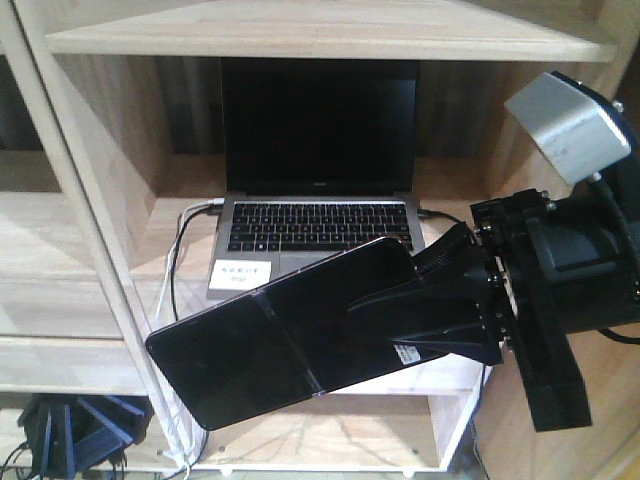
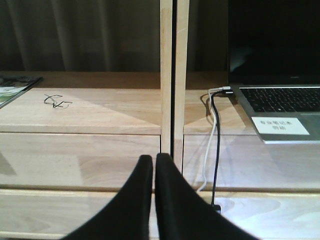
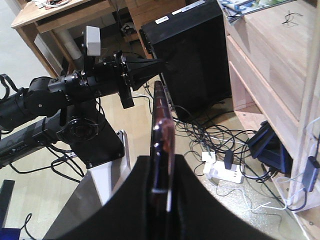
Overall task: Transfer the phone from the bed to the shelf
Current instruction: 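Keep the phone raised in the right gripper while driving to the wooden shelf, then hold the phone in the right gripper while approaching the shelf above the laptop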
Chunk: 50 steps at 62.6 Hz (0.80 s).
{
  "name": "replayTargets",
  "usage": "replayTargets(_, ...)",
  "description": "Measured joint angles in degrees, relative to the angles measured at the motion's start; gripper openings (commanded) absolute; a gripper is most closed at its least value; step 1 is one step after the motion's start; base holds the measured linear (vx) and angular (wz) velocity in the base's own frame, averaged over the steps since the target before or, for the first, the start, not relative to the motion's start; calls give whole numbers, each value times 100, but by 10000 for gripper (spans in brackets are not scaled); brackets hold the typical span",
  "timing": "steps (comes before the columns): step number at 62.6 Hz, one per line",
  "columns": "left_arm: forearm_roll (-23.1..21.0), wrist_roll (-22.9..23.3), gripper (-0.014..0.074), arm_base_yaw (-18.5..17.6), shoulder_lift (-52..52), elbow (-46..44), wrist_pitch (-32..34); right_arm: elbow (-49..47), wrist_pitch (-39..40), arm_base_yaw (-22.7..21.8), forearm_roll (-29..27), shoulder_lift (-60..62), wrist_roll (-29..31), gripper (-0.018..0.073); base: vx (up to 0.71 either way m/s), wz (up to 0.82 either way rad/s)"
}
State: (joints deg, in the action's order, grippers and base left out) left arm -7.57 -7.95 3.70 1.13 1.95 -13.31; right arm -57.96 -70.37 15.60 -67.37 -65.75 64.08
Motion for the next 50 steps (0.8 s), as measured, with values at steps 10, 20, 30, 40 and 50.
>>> replayTargets(10, 0, 0, 1, 0, 0, 0, 0, 0, 0, 0, 0, 0, 0, -1, 14, 0)
replayTargets(20, 0, 0, 1, 0, 0, 0, 0, 0, 0, 0, 0, 0, 0, -1, 12, -2)
replayTargets(30, 0, 0, 1, 0, 0, 0, 0, 0, 0, 0, 0, 0, 0, -1, 10, -4)
replayTargets(40, 0, 0, 1, 0, 0, 0, 0, 0, 0, 0, 0, 0, 0, -1, 8, -6)
replayTargets(50, 0, 0, 1, 0, 0, 0, 0, 0, 0, 0, 0, 0, 0, -1, 7, -3)
